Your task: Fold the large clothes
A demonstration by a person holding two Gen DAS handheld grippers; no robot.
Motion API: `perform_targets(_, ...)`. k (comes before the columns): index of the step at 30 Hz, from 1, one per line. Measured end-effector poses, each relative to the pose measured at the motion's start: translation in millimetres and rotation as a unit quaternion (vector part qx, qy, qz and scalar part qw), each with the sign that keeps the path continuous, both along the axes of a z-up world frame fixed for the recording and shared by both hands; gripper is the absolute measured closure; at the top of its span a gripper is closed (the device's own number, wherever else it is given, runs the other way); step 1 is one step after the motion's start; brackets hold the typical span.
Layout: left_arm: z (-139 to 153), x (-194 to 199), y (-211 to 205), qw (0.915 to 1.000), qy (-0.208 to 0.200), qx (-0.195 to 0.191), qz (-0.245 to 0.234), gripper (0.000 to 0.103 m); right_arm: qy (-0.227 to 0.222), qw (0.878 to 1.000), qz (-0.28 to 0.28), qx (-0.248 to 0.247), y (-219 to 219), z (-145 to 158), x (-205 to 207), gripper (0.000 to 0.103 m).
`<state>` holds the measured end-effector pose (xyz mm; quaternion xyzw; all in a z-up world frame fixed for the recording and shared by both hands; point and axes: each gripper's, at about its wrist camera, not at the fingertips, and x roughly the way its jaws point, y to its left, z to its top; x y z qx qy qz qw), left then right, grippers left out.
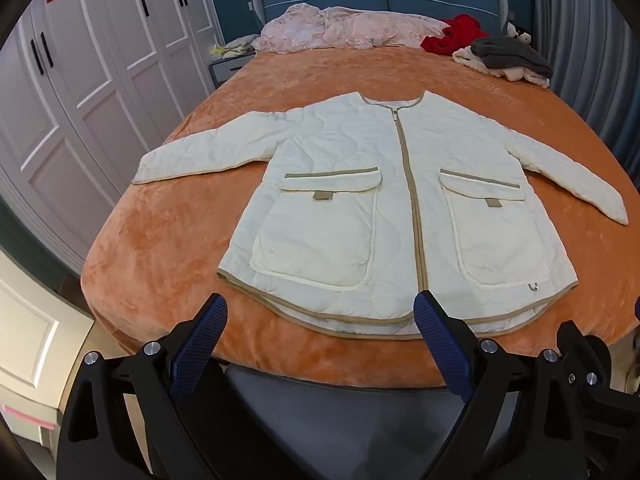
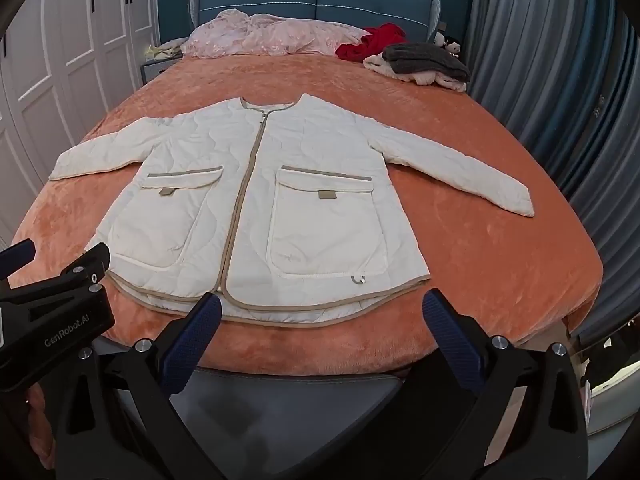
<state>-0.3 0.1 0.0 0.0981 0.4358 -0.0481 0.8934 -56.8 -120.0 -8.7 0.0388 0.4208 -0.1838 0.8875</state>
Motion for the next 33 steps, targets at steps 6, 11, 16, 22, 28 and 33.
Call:
perform_targets(6,0,-1,3,1.0000,0.005,-0.003,-0.005,0.011,0.000,1.000,0.004,0.004,1,1,3,0.005)
perform_targets(11,3,2,3,0.9999,0.008,-0.005,-0.003,0.011,-0.003,1.000,0.006,0.003,0,11,5,0.005)
perform_targets(16,2,5,3,0.9999,0.009,-0.002,-0.004,0.011,-0.004,1.000,0.007,-0.002,2,11,9,0.005)
perform_targets(22,3,6,1,1.0000,0.009,0.000,-0.004,0.011,-0.004,1.000,0.006,-0.003,2,11,10,0.005)
perform_targets(28,3,7,1,1.0000,0.009,0.001,-0.004,0.011,-0.003,1.000,0.006,-0.003,1,12,11,0.005)
perform_targets(33,3,7,2,1.0000,0.008,0.001,-0.003,0.011,-0.004,1.000,0.006,-0.002,2,12,11,0.005)
